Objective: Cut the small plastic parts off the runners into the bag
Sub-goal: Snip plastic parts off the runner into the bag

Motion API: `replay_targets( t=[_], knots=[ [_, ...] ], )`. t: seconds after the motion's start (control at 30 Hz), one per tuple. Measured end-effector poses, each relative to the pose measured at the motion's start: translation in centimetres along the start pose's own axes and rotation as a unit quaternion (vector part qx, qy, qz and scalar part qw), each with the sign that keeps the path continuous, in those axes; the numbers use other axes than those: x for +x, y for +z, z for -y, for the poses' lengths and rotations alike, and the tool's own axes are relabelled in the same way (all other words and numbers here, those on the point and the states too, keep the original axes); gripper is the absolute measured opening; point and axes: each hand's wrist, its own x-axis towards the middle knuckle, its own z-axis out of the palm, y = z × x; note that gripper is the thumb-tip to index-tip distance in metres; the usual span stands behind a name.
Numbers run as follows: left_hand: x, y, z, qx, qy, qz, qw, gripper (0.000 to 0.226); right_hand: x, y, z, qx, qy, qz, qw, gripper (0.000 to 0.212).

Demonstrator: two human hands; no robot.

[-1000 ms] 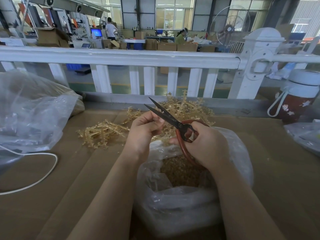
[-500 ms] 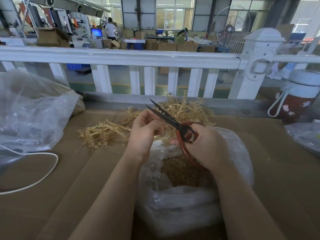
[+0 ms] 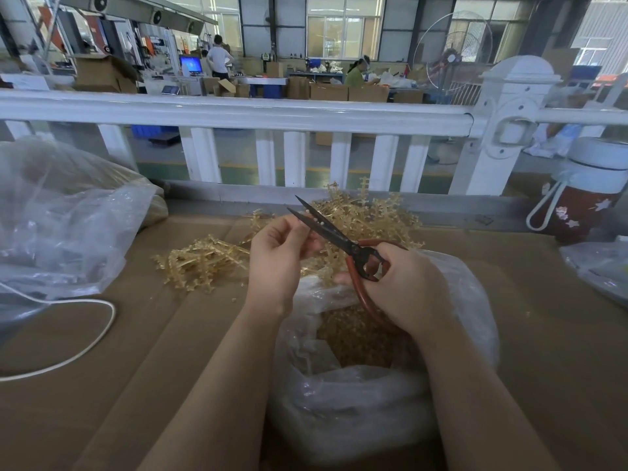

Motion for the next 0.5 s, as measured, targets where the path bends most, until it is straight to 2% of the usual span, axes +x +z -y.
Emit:
replay_targets(
  t=[0.2, 0.5],
  knots=[
    [-0.03, 0.15, -0.20, -0.036, -0.018, 0.000, 0.999, 0.028, -0.14, -0.01, 0.00, -0.009, -0.008, -0.009, 1.000, 0.052],
    [0.12, 0.07, 0.11, -0.010, -0.007, -0.020, 1.000, 0.019, -0.08, -0.11, 0.23, -0.008, 0.001, -0.002, 1.000, 0.061]
  ],
)
